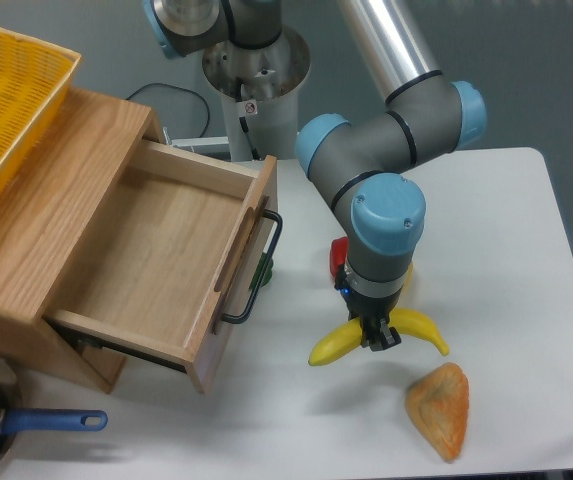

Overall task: Place the banana in the top drawer
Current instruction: 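Close the gripper on the yellow banana beside the red pepper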

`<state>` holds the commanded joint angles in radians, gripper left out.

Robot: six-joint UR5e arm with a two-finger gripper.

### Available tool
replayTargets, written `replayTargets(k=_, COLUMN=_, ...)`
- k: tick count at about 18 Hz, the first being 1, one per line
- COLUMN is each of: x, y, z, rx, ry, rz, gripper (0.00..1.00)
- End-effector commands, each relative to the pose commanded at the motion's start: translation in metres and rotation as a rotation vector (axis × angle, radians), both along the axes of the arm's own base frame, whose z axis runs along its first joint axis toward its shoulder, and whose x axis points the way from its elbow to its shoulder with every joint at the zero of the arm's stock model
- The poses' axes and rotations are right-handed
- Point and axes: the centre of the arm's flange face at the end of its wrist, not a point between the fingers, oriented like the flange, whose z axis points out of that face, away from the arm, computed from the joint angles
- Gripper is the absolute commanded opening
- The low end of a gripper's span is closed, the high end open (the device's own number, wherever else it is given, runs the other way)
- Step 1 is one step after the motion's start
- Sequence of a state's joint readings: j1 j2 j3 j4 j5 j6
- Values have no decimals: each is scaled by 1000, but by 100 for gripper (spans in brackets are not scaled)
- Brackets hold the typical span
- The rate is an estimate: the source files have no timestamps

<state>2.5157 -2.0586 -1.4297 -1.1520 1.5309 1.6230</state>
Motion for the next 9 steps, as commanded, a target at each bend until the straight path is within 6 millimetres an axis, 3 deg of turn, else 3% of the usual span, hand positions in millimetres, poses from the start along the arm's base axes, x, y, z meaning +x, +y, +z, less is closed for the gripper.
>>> replayTargets(k=9, x=0, y=-1, z=0, rx=-6, ry=2, rz=20, gripper=33)
